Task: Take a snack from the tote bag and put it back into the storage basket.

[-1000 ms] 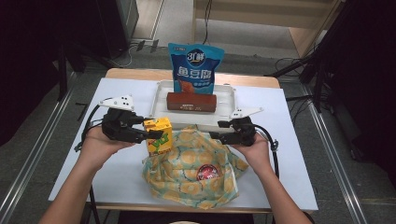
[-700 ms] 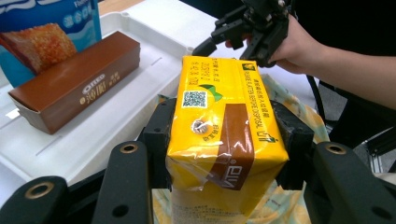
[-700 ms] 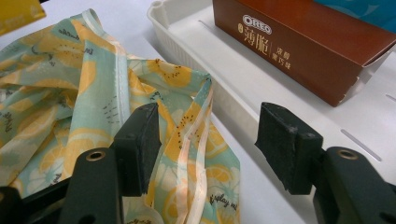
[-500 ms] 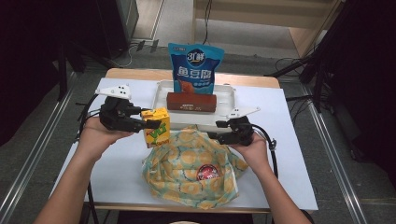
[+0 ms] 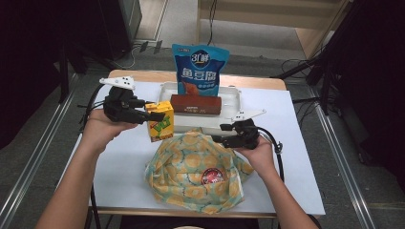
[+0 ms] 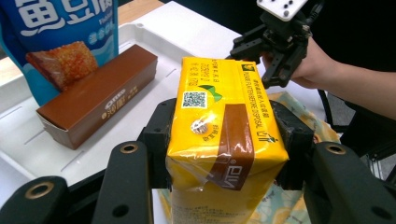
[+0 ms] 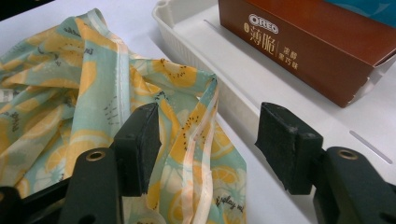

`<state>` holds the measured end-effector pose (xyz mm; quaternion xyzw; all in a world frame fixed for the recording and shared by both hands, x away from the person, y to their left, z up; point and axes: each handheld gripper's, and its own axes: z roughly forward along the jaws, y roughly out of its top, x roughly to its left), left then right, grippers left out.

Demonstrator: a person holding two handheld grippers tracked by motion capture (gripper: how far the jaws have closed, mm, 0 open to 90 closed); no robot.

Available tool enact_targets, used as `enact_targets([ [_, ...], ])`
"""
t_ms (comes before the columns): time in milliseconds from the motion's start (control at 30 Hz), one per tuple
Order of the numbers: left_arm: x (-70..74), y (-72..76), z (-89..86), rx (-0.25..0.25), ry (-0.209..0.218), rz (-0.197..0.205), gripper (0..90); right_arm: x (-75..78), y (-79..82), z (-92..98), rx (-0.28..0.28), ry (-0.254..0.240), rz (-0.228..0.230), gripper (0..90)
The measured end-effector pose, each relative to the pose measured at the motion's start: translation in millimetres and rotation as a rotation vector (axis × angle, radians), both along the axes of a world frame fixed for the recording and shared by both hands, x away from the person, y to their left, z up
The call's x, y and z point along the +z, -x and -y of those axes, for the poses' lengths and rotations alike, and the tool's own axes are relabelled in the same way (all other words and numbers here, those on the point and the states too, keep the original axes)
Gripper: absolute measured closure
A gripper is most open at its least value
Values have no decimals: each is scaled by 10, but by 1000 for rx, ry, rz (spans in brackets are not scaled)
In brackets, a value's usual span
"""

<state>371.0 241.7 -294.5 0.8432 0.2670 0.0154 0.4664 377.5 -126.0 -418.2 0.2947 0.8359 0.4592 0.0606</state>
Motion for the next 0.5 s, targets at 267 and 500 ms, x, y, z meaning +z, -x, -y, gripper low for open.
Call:
enact_targets([
  [267,14,-170,-5,8,11,-2,511,9,9,-12,6,-11,-17,408],
  [500,-14,-248,-4,26,1,13,511,16,13,-16,8,-16,-30,411],
])
